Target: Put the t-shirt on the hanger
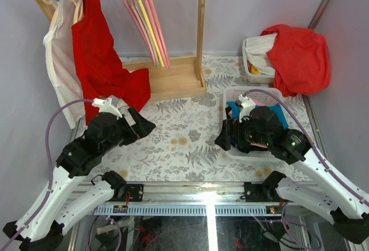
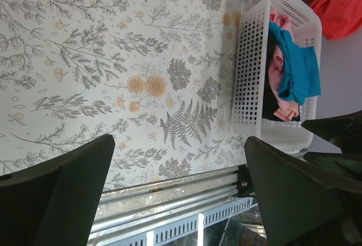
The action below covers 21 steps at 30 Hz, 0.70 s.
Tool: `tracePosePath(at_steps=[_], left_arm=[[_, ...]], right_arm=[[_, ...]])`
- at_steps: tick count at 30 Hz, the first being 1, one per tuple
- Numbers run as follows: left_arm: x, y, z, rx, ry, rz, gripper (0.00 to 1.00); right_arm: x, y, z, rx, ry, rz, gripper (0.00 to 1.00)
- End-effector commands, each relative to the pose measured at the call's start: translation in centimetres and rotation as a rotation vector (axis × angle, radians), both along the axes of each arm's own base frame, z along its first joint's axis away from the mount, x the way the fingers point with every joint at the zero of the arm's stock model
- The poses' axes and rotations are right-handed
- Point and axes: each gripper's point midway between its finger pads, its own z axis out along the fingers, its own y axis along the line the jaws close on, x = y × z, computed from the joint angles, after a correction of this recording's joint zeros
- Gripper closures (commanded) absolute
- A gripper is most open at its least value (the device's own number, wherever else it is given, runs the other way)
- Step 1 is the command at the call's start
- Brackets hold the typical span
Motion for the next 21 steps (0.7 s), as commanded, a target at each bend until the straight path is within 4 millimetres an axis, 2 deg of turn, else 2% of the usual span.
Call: tracePosePath(at_steps=[1, 11, 17, 21], left_arm=[[0.7, 0.4, 2.2, -0.027, -0.067, 0.04, 0.0], [1.9, 0.0, 2.7, -0.044, -0.118, 0.056, 0.01], [2.7, -1.0, 3.6, -0.053, -0.162, 0.013, 0.0], [2.5, -1.7, 3.7, -0.066, -0.178, -0.032, 0.0]], right_arm=[[0.2, 1.0, 0.8, 0.036, -0.035, 0.054, 0.01], [0.3, 0.9, 0.3, 0.014, -0.032, 0.056, 0.01], [1.1, 0.7, 0.3, -0.002, -0.06, 0.032, 0.01], [1.5, 0.8, 0.5, 0.01, -0.07, 0.015, 0.01]])
